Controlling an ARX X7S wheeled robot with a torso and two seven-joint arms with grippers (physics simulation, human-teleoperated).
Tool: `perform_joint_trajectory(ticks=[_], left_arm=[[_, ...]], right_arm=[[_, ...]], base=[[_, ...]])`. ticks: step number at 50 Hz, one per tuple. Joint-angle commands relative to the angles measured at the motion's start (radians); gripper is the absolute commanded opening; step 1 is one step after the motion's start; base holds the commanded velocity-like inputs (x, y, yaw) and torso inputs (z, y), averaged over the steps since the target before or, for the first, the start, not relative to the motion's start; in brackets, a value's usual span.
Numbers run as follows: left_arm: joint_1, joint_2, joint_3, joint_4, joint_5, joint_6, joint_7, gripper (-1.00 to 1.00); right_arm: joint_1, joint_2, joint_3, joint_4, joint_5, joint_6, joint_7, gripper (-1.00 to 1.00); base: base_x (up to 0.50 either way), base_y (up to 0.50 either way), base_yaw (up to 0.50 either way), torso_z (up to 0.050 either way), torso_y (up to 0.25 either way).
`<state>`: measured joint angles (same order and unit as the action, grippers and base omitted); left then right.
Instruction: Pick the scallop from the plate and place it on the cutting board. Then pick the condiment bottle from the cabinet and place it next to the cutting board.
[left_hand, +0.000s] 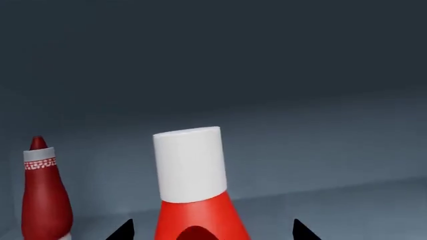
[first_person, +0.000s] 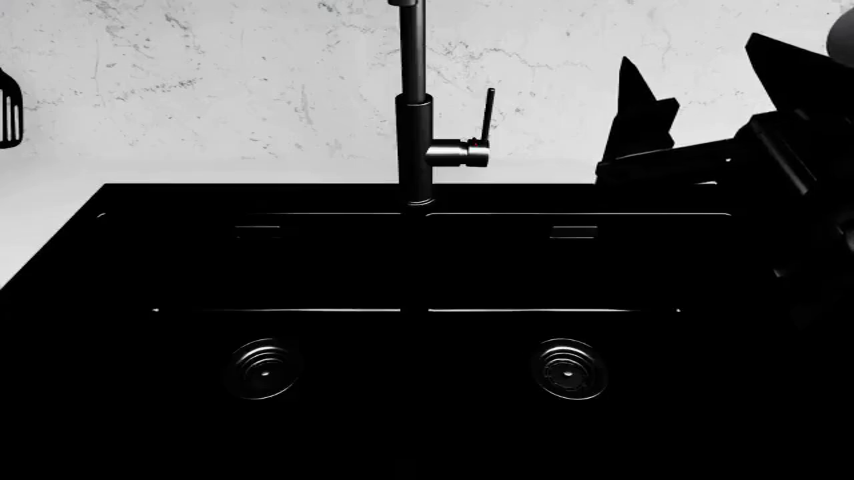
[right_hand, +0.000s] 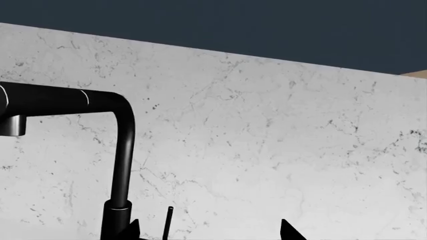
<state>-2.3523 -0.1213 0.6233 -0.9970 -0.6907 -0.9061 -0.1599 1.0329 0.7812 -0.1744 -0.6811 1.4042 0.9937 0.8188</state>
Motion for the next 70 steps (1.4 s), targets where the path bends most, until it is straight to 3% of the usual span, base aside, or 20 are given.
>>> perform_joint_trajectory(ticks=[1, 21, 22, 37, 52, 61, 70], left_arm=[[-0.003, 0.059, -0.099, -0.112, 0.2, 0.013, 0.089, 1.0], [-0.002, 0.116, -0.225, -0.246, 0.447, 0.079, 0.176, 1.0], [-0.002, 0.117, -0.225, -0.249, 0.451, 0.085, 0.175, -1.0], [-0.002, 0.107, -0.237, -0.208, 0.464, 0.053, 0.185, -1.0], [-0.002, 0.056, -0.337, 0.266, 0.527, -0.31, 0.264, -1.0], [-0.004, 0.099, -0.435, 0.481, 0.873, -0.479, 0.532, -1.0], [-0.004, 0.12, -0.439, 0.612, 1.167, -0.554, 0.808, -1.0]], right_arm=[[-0.004, 0.004, -0.001, -0.003, 0.001, -0.005, 0.002, 1.0], [-0.004, 0.011, -0.006, -0.002, 0.002, -0.011, 0.0, 1.0], [-0.003, 0.011, -0.006, -0.002, 0.004, -0.01, 0.002, 1.0], [-0.018, 0.013, -0.008, -0.006, -0.01, -0.023, -0.005, 1.0], [-0.033, 0.021, 0.0, -0.012, -0.006, -0.036, 0.002, 1.0], [-0.029, 0.024, 0.002, -0.015, 0.009, -0.037, 0.014, 1.0], [-0.042, 0.027, 0.005, -0.021, 0.005, -0.047, 0.014, 1.0]], base=[[0.0, 0.0, 0.0, 0.0, 0.0], [0.0, 0.0, 0.0, 0.0, 0.0], [0.0, 0.0, 0.0, 0.0, 0.0], [0.0, 0.0, 0.0, 0.0, 0.0], [0.0, 0.0, 0.0, 0.0, 0.0], [0.0, 0.0, 0.0, 0.0, 0.0], [0.0, 0.0, 0.0, 0.0, 0.001]])
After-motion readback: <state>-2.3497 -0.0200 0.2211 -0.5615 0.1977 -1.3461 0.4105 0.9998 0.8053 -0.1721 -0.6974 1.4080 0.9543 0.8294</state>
